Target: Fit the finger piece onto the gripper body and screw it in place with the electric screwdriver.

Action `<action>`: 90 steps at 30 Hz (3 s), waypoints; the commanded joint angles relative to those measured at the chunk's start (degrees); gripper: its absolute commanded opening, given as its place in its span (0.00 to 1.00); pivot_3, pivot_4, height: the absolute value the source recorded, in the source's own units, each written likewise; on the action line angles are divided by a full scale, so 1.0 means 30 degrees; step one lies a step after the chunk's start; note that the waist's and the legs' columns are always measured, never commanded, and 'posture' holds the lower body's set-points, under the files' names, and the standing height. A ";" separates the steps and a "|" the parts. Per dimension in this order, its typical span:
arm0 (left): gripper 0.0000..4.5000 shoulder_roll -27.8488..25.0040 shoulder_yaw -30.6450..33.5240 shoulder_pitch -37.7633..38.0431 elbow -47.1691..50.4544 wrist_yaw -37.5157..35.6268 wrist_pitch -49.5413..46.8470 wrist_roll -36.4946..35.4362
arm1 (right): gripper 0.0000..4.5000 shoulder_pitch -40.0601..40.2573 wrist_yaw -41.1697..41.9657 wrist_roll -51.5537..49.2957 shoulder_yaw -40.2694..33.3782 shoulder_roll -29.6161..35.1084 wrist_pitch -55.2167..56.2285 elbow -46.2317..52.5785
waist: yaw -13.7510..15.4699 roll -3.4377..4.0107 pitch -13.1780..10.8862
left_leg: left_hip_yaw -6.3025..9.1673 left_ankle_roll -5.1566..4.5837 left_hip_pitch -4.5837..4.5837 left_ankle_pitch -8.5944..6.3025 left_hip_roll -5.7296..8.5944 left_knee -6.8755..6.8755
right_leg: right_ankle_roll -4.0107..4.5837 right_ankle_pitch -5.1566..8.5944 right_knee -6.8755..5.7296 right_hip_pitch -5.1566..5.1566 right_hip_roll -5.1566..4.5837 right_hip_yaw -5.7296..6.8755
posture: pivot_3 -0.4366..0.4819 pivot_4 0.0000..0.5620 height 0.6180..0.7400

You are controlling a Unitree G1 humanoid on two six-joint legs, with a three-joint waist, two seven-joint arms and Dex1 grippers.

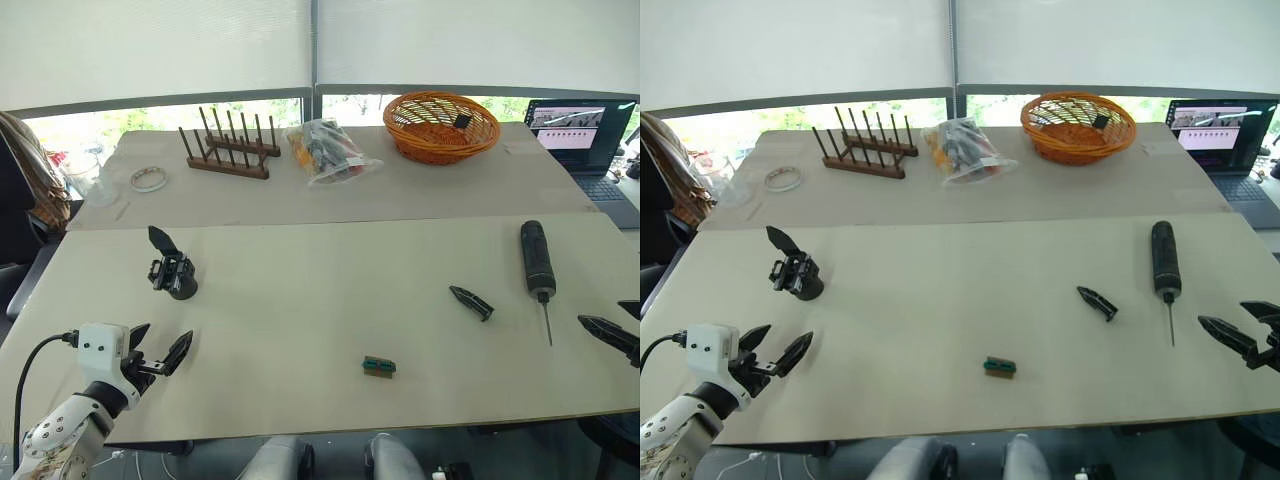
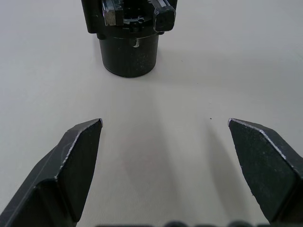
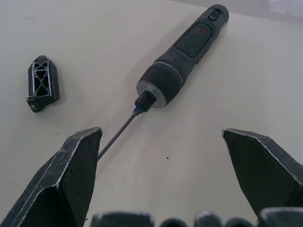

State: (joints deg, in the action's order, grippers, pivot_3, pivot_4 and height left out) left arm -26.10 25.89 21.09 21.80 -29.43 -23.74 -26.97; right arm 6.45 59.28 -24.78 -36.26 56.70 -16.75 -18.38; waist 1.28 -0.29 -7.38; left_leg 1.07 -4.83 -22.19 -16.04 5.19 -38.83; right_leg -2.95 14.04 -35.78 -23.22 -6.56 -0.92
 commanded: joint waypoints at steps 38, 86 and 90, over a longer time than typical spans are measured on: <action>0.53 0.0066 -0.4895 -0.9383 -0.6435 -0.0296 0.3296 0.3115 | 1.00 -0.7574 -0.0583 -0.5553 0.8539 -0.2817 -0.5816 1.4867 | 0.0036 -0.0085 -0.0029 | 0.0016 0.0105 -0.0216 0.0137 0.0009 -0.0046 | -0.0005 -0.0009 -0.0103 -0.0314 0.0000 0.0043 | 0.48 0.27 1.00; 0.61 0.0285 -0.9626 -1.6906 -1.6551 -0.9816 0.7689 0.4840 | 1.00 -0.5941 -0.2524 -0.4886 0.9302 -0.3825 -0.5527 1.6911 | -0.0007 -0.0192 -0.0088 | 0.0024 0.0039 -0.0325 0.0202 0.0032 -0.0159 | -0.0024 -0.0053 -0.0146 -0.0343 0.0042 0.0145 | 0.48 0.27 1.00; 0.53 0.1217 -0.9859 -1.5045 -1.1686 -0.7631 0.5750 0.4637 | 1.00 -0.5284 -0.2581 -0.5000 0.8588 -0.3537 -0.5548 1.7280 | -0.0088 -0.0191 -0.0088 | 0.0024 0.0034 -0.0339 0.0199 0.0032 -0.0158 | -0.0024 -0.0053 -0.0151 -0.0349 0.0032 0.0100 | 0.48 0.27 1.00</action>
State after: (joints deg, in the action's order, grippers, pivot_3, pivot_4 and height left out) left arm -23.51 -3.13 -24.26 -20.06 -54.04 -5.02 -12.04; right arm -9.37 51.77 -39.03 -7.90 45.46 -34.41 31.14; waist 1.02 -0.86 -7.64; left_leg 1.14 -4.75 -23.21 -15.46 5.28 -39.30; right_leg -3.02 13.88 -36.25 -24.26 -6.48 -0.67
